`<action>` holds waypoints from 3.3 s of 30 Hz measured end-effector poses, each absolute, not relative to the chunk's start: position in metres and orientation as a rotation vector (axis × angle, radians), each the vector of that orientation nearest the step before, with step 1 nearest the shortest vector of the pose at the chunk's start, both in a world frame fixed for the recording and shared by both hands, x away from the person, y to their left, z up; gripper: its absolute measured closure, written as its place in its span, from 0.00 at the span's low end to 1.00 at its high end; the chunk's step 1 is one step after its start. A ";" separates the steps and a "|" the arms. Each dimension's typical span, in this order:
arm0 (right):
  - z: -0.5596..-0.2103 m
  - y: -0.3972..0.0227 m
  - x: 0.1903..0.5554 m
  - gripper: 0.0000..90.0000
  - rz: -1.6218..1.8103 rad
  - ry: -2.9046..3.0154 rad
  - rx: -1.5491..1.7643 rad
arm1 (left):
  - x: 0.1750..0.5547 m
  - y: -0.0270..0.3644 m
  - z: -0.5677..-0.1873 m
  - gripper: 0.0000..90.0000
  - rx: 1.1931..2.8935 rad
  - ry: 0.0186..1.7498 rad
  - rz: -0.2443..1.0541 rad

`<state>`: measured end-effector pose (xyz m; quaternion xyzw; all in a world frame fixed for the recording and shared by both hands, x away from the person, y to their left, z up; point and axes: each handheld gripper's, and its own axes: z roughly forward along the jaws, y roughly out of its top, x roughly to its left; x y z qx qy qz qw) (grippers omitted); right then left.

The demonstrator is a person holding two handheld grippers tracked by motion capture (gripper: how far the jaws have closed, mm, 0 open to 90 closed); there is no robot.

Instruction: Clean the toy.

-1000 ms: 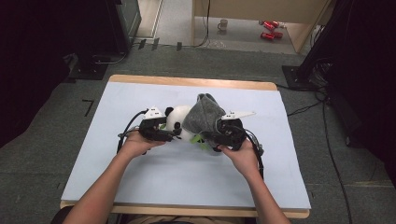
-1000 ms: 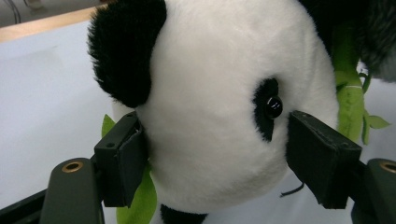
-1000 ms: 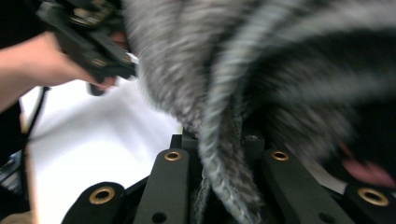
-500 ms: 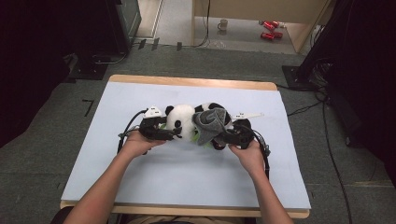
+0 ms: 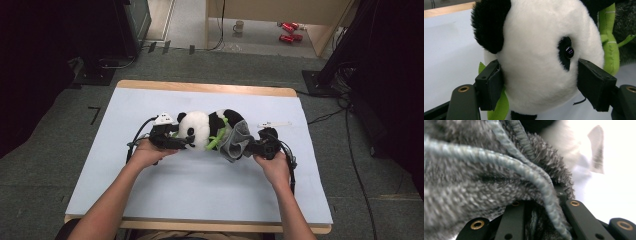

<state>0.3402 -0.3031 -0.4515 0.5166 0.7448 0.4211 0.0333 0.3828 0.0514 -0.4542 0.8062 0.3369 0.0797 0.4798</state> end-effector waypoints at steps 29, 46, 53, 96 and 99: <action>-0.437 -0.267 0.333 0.87 1.280 2.420 1.357 | 0.379 0.051 -0.456 0.28 1.946 0.839 0.210; -0.447 -0.318 0.341 0.87 1.188 2.208 1.629 | 0.379 0.051 -0.456 0.28 1.950 0.832 0.208; -0.451 -0.341 0.341 0.87 1.145 2.088 1.774 | 0.381 0.052 -0.455 0.28 1.958 0.828 0.200; -0.406 -0.299 0.342 0.87 1.436 2.052 1.551 | 0.370 0.058 -0.461 0.20 1.885 0.836 0.195; -0.406 -0.299 0.343 0.87 1.437 2.057 1.546 | 0.374 0.058 -0.467 0.20 1.883 0.824 0.161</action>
